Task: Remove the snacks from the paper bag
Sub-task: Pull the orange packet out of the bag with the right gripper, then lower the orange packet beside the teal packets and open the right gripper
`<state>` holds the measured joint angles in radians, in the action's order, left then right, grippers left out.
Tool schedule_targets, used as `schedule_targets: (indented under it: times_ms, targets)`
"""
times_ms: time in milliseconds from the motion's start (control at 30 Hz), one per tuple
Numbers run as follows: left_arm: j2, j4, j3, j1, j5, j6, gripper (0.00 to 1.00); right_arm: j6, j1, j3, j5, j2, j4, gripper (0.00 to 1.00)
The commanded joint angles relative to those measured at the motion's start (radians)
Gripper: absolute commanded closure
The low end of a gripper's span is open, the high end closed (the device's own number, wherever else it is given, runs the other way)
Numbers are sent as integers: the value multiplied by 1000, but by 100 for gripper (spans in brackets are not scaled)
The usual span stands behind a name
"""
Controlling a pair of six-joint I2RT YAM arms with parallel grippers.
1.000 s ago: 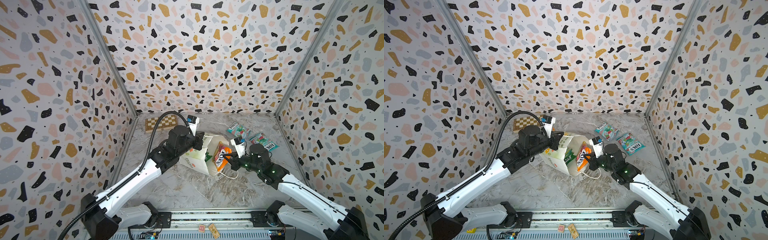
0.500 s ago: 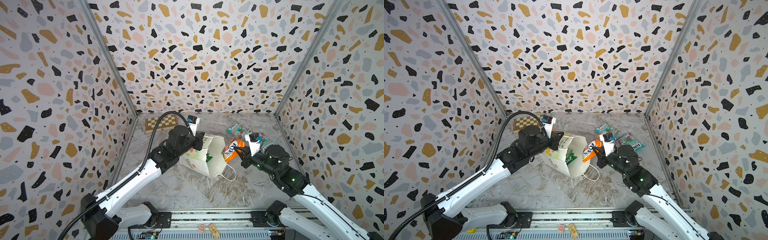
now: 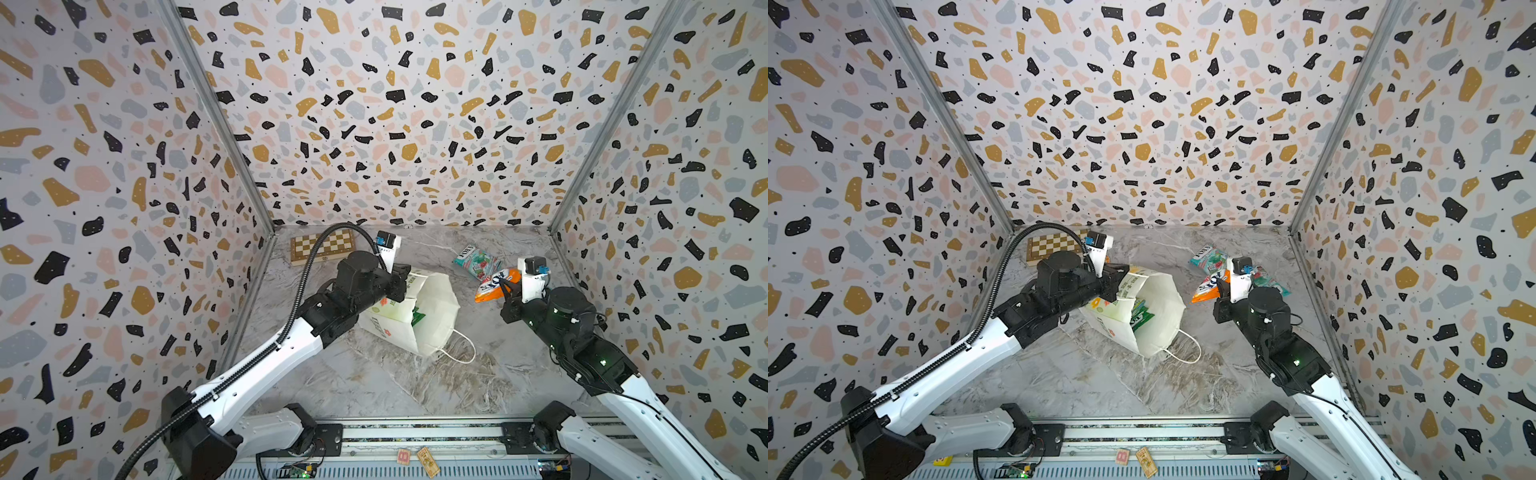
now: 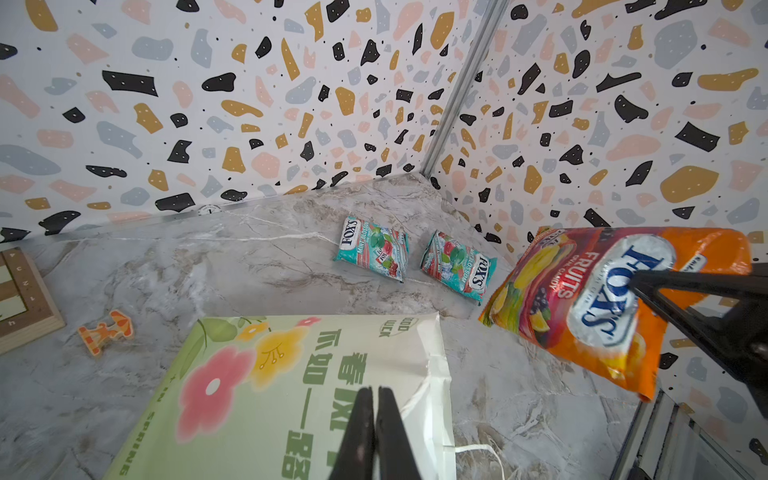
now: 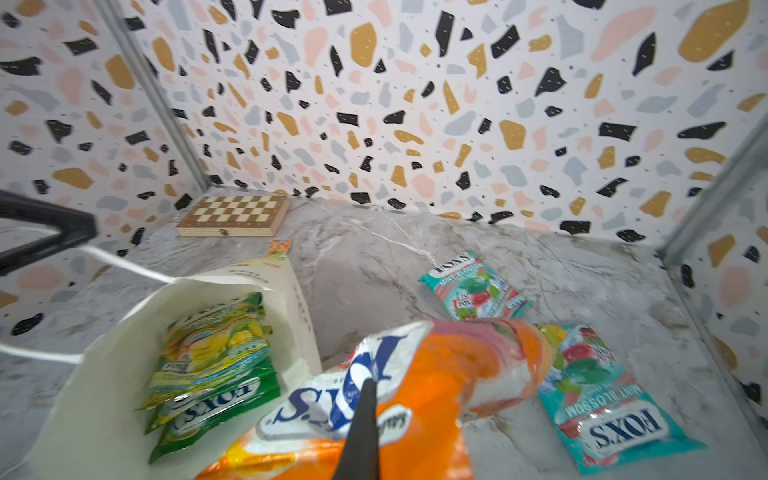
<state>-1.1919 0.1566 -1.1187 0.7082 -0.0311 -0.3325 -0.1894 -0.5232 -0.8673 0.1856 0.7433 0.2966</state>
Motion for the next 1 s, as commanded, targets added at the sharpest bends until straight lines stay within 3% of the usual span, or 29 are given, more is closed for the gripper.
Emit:
schedule_targets:
  times_ms: [0, 200, 333, 733, 967]
  targets:
    - [15, -35, -12, 2, -13, 13, 100, -4, 97, -32, -22, 25, 19, 100]
    - [17, -29, -16, 2, -21, 6, 100, -5, 294, 35, -316, 105, -69, 100]
    - [18, -29, -21, 2, -29, 0, 100, -6, 357, 75, -458, 176, -153, 100]
    - [28, -16, -9, 2, -9, 1, 100, -120, 409, 139, -826, 407, -475, 100]
    - [41, 4, -3, 2, 20, 7, 100, -184, 410, 139, -954, 576, -638, 100]
